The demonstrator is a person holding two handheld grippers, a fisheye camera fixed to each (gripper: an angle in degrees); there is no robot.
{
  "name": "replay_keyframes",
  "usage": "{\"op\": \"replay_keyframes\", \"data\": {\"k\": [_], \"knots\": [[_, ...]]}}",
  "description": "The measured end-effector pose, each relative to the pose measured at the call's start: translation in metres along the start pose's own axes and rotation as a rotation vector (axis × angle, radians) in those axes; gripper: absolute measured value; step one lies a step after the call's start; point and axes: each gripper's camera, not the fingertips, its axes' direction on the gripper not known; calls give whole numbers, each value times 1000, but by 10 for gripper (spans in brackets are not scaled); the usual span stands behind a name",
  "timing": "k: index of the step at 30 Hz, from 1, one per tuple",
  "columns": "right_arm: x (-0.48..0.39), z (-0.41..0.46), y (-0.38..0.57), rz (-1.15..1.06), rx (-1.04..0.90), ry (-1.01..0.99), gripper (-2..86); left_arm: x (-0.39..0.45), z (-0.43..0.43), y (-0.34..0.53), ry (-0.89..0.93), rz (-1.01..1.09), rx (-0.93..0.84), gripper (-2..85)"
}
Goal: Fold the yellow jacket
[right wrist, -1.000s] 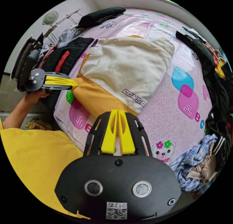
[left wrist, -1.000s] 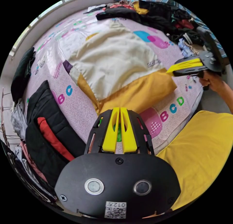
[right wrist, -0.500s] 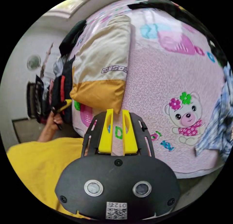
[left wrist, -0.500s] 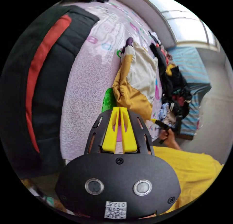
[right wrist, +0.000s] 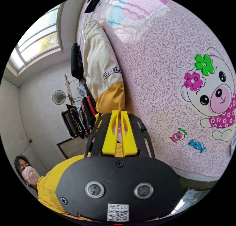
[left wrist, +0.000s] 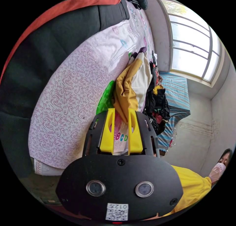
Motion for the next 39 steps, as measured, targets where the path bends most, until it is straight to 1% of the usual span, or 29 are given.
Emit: {"op": "replay_keyframes", "data": {"k": [3,6,9,12,15,17,20,23,27,29,32,34,36,37,39], "knots": [[4,-8,-2,10,-11,-22,14,-11,6,8,-31,-25,42,34],[7,-12,-4,11,-19,-20,12,-20,8,13,0,-40,94,25],[10,-17,-5,7,-23,-25,10,-25,8,13,31,-45,102,18],[12,-18,-7,-3,-33,-18,8,-31,8,11,20,-56,92,11],[6,-22,-9,-54,-52,60,6,-25,-2,12,0,-23,103,6],[-8,-20,-11,-147,-87,174,5,-19,-7,13,-18,19,100,4],[-17,-5,-12,-216,-144,303,4,-24,-9,16,-19,-8,109,3],[-10,3,-13,-192,-143,327,3,-28,-7,18,3,-46,131,3],[9,1,-15,-115,-114,251,4,-25,-8,16,34,-53,103,3],[16,1,-15,-84,-96,231,4,-14,-16,17,-5,-32,98,4],[22,3,-16,-68,-91,219,5,28,-32,26,-178,87,101,4],[24,5,-17,-63,-93,211,5,90,-30,35,-405,284,111,4],[27,6,-19,-56,-97,205,6,134,-20,34,-513,428,120,4],[28,7,-20,-52,-99,202,7,156,-14,28,-526,477,134,4],[30,9,-22,-49,-103,200,8,183,-5,15,-493,536,141,3]]}}
